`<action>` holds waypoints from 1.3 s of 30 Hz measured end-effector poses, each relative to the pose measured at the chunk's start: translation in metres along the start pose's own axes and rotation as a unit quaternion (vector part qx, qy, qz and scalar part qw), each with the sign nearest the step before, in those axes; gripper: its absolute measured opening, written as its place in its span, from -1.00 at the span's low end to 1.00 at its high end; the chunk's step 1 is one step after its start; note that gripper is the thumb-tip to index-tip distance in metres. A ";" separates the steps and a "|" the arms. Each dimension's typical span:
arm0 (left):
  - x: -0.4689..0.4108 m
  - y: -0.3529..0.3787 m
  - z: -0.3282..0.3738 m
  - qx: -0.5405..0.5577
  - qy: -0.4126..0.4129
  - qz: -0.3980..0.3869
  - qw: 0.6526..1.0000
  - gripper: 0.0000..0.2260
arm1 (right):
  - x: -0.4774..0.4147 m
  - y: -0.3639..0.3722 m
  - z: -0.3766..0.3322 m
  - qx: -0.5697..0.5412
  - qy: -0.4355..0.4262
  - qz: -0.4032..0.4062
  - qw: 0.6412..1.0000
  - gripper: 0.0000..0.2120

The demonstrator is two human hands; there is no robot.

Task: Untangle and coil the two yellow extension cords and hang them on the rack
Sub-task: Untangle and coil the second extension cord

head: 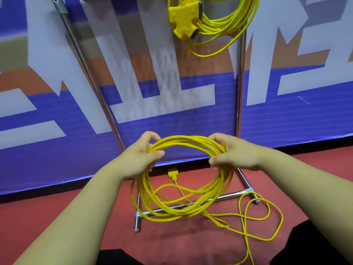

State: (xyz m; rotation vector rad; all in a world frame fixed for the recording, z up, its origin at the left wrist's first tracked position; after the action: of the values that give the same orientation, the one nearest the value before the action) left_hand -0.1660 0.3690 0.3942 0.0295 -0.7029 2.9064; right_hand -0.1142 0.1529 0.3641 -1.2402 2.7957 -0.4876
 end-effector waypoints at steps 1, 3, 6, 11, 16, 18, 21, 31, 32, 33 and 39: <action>0.000 0.005 0.007 -0.030 0.010 -0.007 0.999 -0.76 | -0.001 0.007 -0.003 -0.001 -0.001 -0.021 1.000 -0.59; 0.000 0.015 0.018 -0.055 0.024 -0.021 0.998 -0.75 | -0.004 0.019 -0.015 -0.008 -0.015 -0.042 0.999 -0.53; -0.002 0.020 0.025 -0.066 0.031 -0.023 0.997 -0.73 | -0.011 0.036 -0.036 -0.003 -0.059 -0.034 0.998 -0.53; 0.001 0.024 0.008 0.016 -0.023 -0.103 0.994 -0.54 | -0.011 0.008 -0.055 -0.041 -0.126 0.062 0.989 -0.68; 0.001 0.010 -0.021 0.045 -0.063 -0.077 0.994 -0.53 | -0.002 -0.044 -0.029 -0.062 -0.110 0.168 0.978 -0.76; -0.002 0.001 -0.015 0.102 -0.037 -0.022 0.994 -0.62 | -0.004 -0.044 -0.016 -0.036 -0.084 0.153 0.984 -0.79; -0.001 -0.012 -0.001 0.067 0.005 0.045 0.997 -0.73 | -0.006 -0.028 -0.002 0.004 -0.025 0.074 0.997 -0.78; 0.006 0.008 0.028 0.059 0.046 0.002 0.997 -0.61 | -0.017 0.008 -0.047 0.114 -0.101 0.083 0.985 -0.73; 0.007 0.008 0.028 0.092 0.044 -0.010 0.995 -0.56 | -0.015 0.000 -0.053 0.121 -0.113 0.107 0.980 -0.77; 0.008 0.010 0.028 0.113 0.041 -0.032 0.992 -0.49 | -0.014 -0.006 -0.057 0.122 -0.122 0.124 0.977 -0.81; 0.013 0.033 0.028 0.139 0.032 -0.150 0.978 -0.36 | -0.013 -0.032 -0.055 -0.058 -0.129 0.159 0.977 -0.81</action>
State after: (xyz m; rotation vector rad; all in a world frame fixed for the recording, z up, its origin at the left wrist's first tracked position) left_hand -0.1845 0.3291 0.4050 0.0657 -0.2496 2.6752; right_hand -0.0917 0.1573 0.4248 -0.7789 2.7493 -0.1337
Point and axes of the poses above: each hand's wrist, its own x-axis away from the middle knuckle, its own y-axis out of the palm, z = x × y, the point moved 10 cm from there along -x, towards the middle knuckle, and after that the axes turned 4 degrees about -z, right-handed, at the moved point
